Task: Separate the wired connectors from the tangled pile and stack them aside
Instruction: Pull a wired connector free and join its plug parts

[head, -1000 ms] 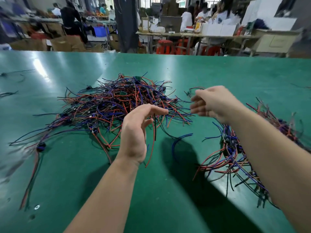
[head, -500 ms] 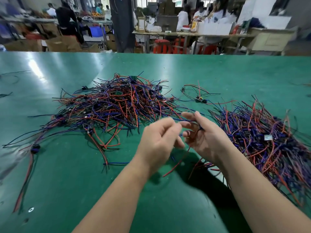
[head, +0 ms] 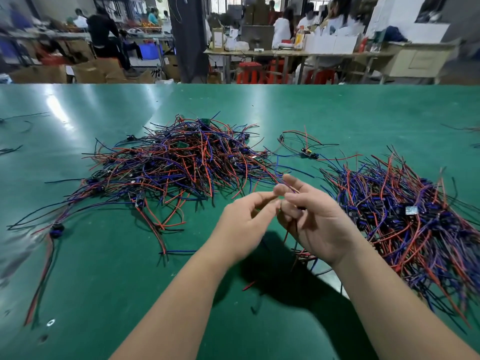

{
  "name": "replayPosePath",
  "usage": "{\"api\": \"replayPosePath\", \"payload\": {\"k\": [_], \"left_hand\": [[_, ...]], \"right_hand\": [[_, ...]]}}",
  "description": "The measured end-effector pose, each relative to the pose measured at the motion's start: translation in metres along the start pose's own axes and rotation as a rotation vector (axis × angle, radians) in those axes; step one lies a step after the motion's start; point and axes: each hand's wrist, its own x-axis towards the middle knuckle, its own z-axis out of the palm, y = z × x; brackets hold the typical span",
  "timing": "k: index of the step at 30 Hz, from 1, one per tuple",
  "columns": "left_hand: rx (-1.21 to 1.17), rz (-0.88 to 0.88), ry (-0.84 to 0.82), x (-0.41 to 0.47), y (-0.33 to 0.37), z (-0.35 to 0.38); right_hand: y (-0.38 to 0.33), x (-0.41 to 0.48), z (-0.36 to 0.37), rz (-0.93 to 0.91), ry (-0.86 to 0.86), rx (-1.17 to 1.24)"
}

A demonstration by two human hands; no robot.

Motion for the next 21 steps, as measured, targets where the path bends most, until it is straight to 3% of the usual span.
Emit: {"api": "replayPosePath", "payload": {"k": [2,5,7,10,12,16,21], "left_hand": [[0.0,-0.013,-0.009,0.0,-0.001,0.002],[-0.053,-0.101,0.003,0.001,0.001,0.002],[-0.213,-0.232,-0.028,0.001,0.002,0.003],[-0.525,-0.329,-0.202,0.0,0.004,0.003],[-0.615,-0.33,-0.256,-0.002,0.005,0.001],[-0.622,-0.343,-0.264,-0.004,0.007,0.002],[-0.64,-0.308,-0.189,-0.004,0.004,0.006]], "right_hand": [[0.006,0.001,-0.001,-0.052,0.048,-0.192],[0.015,0.004,-0.003,-0.247,0.162,-0.693],[0.02,0.005,-0.003,-0.348,0.186,-0.897],[0.021,0.003,-0.004,-0.432,0.202,-1.032],[0.018,0.002,-0.005,-0.449,0.197,-0.985],[0.016,0.002,-0.001,-0.28,0.15,-0.486],[0.012,0.002,0.0,-0.243,0.196,-0.501]]}}
